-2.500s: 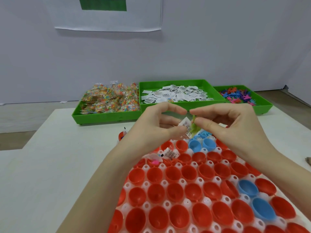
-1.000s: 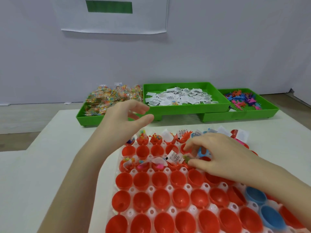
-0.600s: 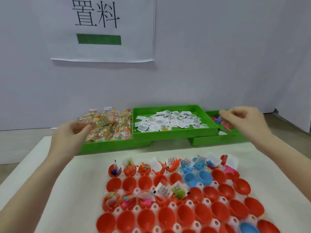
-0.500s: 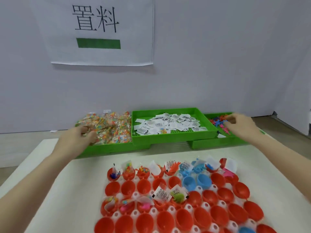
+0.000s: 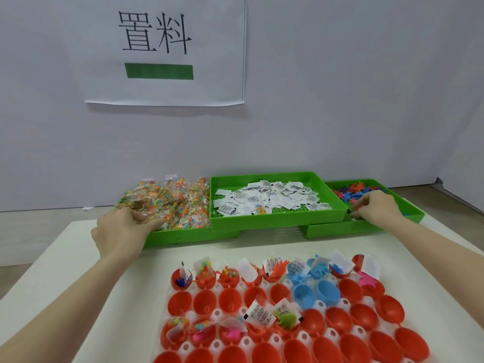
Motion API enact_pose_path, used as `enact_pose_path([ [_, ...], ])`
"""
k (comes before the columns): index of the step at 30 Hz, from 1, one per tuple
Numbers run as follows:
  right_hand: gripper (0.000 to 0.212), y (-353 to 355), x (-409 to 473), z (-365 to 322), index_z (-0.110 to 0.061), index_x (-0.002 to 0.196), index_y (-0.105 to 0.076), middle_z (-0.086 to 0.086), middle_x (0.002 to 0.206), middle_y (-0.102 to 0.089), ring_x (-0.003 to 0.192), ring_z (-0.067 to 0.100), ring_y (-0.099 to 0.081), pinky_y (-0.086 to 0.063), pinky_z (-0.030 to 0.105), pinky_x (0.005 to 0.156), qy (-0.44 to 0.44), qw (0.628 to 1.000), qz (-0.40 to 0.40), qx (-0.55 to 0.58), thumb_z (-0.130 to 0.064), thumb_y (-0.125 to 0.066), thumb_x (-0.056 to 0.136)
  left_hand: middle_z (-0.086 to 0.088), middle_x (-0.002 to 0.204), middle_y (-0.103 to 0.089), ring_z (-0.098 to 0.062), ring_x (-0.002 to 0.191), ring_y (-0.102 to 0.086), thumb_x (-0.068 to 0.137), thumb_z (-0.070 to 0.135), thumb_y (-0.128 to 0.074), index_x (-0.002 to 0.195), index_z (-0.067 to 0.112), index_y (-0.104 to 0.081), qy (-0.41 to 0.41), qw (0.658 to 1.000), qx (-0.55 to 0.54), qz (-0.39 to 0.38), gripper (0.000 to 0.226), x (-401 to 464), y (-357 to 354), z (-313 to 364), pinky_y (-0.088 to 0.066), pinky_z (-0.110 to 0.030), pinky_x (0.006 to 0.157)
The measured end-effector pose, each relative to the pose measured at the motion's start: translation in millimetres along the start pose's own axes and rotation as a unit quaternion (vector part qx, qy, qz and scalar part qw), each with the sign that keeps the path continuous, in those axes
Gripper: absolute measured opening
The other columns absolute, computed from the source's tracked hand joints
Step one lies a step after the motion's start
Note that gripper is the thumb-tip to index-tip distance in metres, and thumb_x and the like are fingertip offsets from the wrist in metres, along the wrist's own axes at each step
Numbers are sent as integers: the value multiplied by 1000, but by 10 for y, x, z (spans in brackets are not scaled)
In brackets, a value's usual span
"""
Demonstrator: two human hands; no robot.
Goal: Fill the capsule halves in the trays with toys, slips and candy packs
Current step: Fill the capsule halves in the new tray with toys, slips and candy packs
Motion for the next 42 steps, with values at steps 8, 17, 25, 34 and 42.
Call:
enact_pose_path([
  [8, 23, 294, -35, -11, -4, 103, -67, 18, 111, -64, 97, 34, -59, -44, 35, 78, 26, 993, 97, -60, 0, -53, 85, -18, 78, -66, -39, 80, -57, 88, 43, -54, 84, 4, -69, -42, 994, -76, 71, 43, -33, 209, 16, -38, -38, 69],
  [17, 31, -126, -18, -42, -4, 109, -62, 12, 111, -63, 103, 27, -55, -42, 32, 88, 43, 996, -68, -51, -25, -62, 86, -18, 81, -69, -30, 77, -63, 87, 22, -62, 91, 3, -69, -24, 973, -220, 61, 20, -44, 214, -52, -43, -33, 75],
  [25, 20, -15, 29, 56, 11, 97, -67, 25, 110, -63, 109, 35, -54, -45, 39, 90, -42, 998, -36, 9, 1, -64, 80, -4, 73, -62, -2, 48, -62, 88, 19, -61, 92, 7, -62, 84, 890, -448, 21, 12, -429, 302, -51, -53, -23, 69],
  [34, 13, 274, -84, -173, 7, 79, -70, 21, 89, -69, 80, 30, -62, -40, 27, 57, 34, 999, 38, 0, -5, -67, 76, 0, 69, -67, -8, 51, -64, 81, 24, -62, 83, 13, -64, 22, 864, -483, -138, 11, -922, 462, 450, -48, -12, 50],
  [42, 32, 467, -35, -450, -15, 109, -49, 13, 75, -58, 52, 16, -51, -46, 20, 52, 19, 965, 29, 258, 6, -49, 85, -2, 65, -70, -9, 52, -65, 84, 21, -59, 85, 9, -63, 17, 856, -491, -161, 13, -939, 497, 493, -48, -10, 49],
])
Point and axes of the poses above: each hand's wrist, its own x-axis towards the middle knuckle, its own y-axis out of the back of the hand, z = x × y, the point moved 10 cm from there along x, towards the middle knuckle
